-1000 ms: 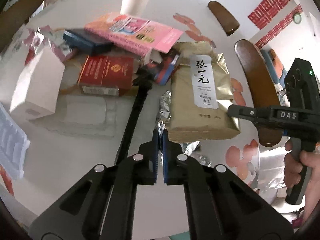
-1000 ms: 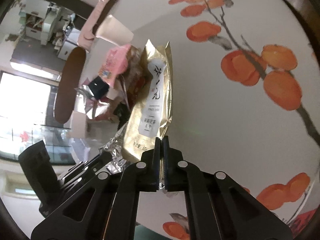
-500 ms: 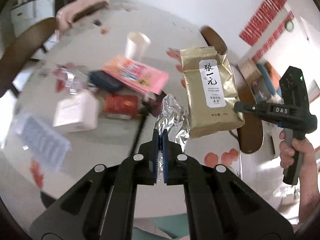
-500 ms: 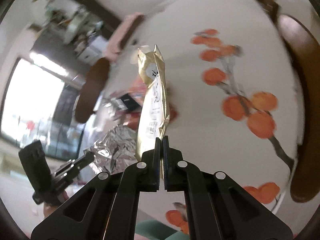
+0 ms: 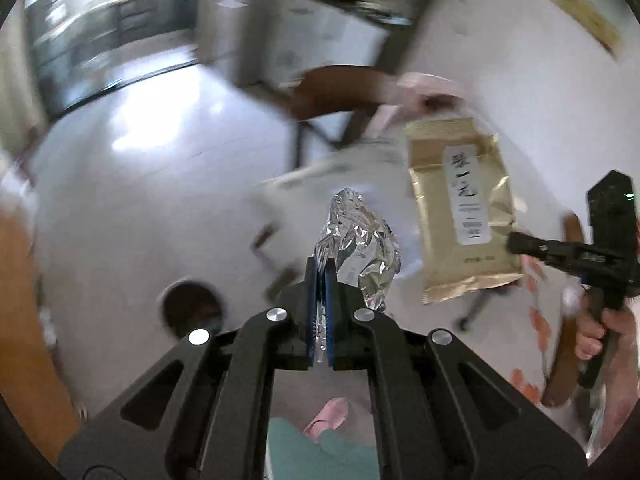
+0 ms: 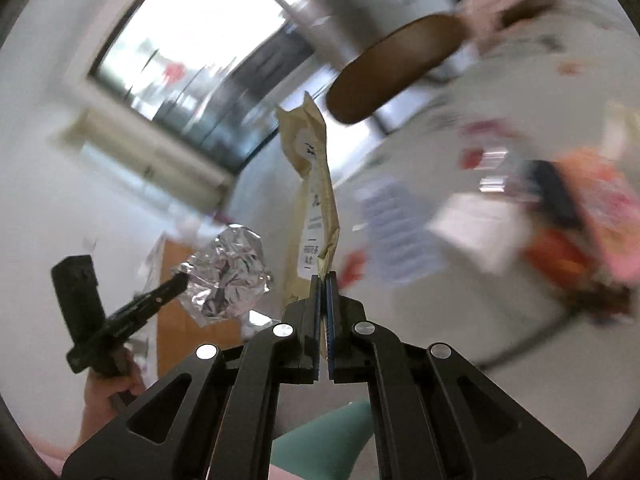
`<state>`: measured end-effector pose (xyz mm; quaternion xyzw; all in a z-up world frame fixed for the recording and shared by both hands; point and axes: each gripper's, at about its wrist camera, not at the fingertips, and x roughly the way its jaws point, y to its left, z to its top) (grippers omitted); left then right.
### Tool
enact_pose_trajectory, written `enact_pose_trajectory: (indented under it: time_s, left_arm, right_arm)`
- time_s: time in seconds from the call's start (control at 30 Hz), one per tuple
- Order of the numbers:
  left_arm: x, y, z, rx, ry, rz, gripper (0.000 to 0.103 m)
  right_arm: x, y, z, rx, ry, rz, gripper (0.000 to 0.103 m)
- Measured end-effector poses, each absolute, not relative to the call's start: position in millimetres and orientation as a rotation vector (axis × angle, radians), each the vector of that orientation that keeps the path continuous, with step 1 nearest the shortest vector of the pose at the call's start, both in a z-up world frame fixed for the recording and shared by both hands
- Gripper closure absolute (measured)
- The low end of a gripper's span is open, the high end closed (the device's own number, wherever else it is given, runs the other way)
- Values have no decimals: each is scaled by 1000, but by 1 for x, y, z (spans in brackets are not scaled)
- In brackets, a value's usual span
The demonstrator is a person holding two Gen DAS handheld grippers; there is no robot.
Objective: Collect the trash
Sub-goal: 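Carry foil and tea bag to the grey bin and open both grippers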
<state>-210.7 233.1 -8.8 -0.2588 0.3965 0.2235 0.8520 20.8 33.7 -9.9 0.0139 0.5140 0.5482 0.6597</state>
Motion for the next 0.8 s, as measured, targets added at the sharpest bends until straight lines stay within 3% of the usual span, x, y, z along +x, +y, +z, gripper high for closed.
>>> enact_pose_trajectory:
  time_s: [0.17, 0.33, 0.53, 0.8]
  left_arm:
    - [-270, 314, -62, -655, 878, 626, 101]
    - [-284, 391, -141, -762, 964, 687, 101]
    - [-264, 467, -272, -847, 1089, 682, 101]
    - [-235, 515, -502, -927, 1245, 651, 101]
  right_arm:
    - [-31, 155, -40, -164, 1221, 1321, 100]
    - [-76, 261, -120, -328, 1340, 1277, 100]
    - [-90, 348, -261, -423, 1519, 1092, 100]
    - [-79, 415, -476, -415, 1707, 880, 100]
